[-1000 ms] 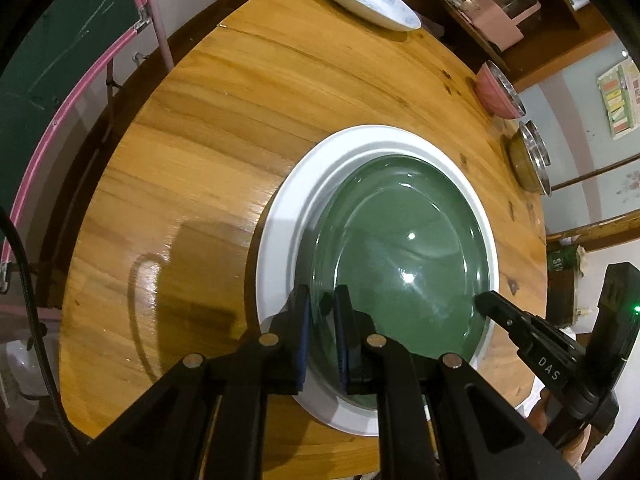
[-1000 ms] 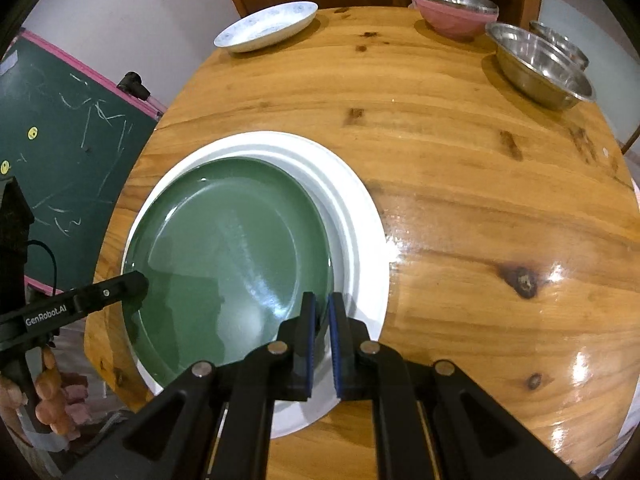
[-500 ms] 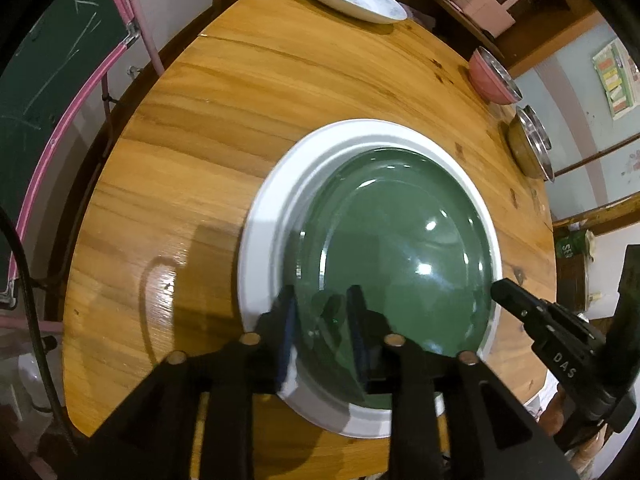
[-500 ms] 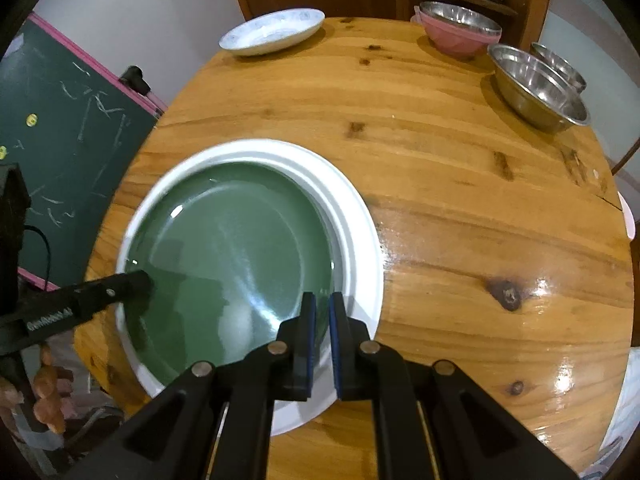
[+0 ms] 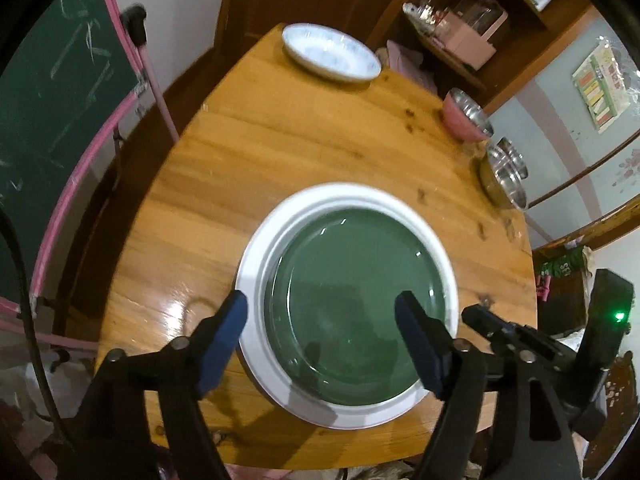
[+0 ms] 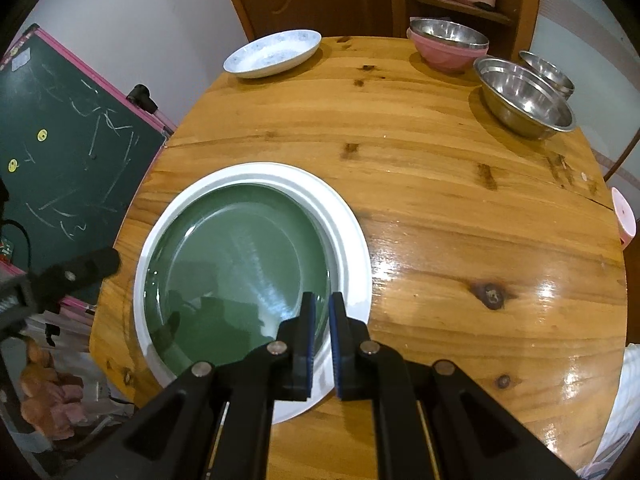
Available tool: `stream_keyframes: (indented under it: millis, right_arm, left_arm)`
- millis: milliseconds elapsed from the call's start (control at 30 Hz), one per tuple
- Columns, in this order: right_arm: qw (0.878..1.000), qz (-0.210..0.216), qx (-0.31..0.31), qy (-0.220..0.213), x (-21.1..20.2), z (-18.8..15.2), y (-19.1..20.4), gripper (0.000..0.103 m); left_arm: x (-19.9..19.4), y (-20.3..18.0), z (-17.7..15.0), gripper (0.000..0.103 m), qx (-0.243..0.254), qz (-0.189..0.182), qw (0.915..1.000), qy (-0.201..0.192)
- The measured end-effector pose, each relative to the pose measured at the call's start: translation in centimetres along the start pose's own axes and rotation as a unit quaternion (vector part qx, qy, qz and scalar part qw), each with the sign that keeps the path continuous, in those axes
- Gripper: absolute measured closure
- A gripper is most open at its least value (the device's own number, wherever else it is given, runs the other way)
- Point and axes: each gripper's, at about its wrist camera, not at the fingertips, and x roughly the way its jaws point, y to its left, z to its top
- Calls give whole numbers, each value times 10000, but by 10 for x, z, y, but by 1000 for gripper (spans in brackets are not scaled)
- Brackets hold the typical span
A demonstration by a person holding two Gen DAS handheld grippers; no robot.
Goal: Organize plates and bowls
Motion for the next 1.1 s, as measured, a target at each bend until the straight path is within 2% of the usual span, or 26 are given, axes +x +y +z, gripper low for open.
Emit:
stream_keyframes:
  millis: [133,233,333,500,633,733,800,900,1033,1100]
  right_arm:
    - [9999,-1,-58,-110,-11,1,2,96]
    - [9999,55,-44,-139,-18,2,4,96]
    - [9997,142,-35,-172,-25,7,6,96]
    - [9992,320,-71,-226,-43,23,8,96]
    - [9988,350,-158,-318,-64,45,9,96]
    - [9980,403,-197,-450,-87,68,7,96]
    - [9969,393,-229,-639,-106,87,6,96]
    - [9948,433,-211,-902,-136,119,4,96]
    - [9924,405,-249,-1136,-162,157,6,96]
    - [9914,343,-256,-1239,-169,179,7,96]
  left_arm:
    - [-30,-15,3,15,306,152,9986,-404]
    - [-51,-27,4,15,554,347,9949,-774]
    - [-73,-34,3,15,728,273,9897,-1199]
    - [-94,-38,21,15,670,54,9889,-1323]
    - [-108,-55,41,15,1214,299,9824,-1387]
    - [-122,-66,62,15,1414,321,9796,-1392]
    - [-133,-70,79,15,1414,162,9799,-1395]
    - [-151,-78,111,15,1398,107,9772,-1594]
    - [-161,-88,157,15,1403,512,9718,-1823]
    - [-157,-89,185,15,1294,753,9726,-1778]
